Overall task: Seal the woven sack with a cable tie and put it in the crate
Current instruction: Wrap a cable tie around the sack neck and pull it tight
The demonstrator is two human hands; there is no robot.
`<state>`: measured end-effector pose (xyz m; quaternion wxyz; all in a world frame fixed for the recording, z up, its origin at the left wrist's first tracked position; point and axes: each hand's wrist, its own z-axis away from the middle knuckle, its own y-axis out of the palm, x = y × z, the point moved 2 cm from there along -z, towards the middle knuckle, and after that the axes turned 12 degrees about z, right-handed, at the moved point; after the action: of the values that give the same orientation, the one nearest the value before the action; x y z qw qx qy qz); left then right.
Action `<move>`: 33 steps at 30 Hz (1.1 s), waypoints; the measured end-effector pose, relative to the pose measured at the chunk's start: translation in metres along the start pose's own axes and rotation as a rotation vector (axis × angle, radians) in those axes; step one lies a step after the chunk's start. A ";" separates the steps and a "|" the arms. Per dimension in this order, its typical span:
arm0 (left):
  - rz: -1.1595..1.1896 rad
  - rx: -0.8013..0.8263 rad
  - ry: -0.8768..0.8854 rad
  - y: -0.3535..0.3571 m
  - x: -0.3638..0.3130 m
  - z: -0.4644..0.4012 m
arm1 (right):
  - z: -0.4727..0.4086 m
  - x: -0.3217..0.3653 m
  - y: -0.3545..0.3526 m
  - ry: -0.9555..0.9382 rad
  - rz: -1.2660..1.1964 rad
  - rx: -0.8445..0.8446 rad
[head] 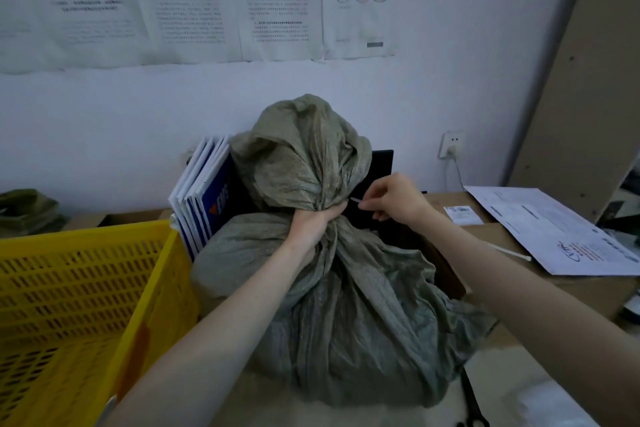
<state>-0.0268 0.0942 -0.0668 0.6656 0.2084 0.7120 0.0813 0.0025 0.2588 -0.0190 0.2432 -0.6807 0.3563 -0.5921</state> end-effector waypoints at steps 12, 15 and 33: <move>-0.004 -0.085 0.075 -0.003 0.002 -0.003 | -0.003 0.008 0.003 -0.064 0.227 0.092; 0.054 -0.135 0.051 -0.005 0.006 -0.006 | 0.001 -0.006 -0.011 -0.030 0.246 0.080; 0.013 -0.112 -0.042 -0.004 0.004 -0.017 | 0.029 -0.081 -0.045 0.295 0.293 -0.255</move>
<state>-0.0447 0.0950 -0.0700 0.6905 0.1775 0.6907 0.1209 0.0360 0.3473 -0.0412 0.1842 -0.5530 0.5548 -0.5937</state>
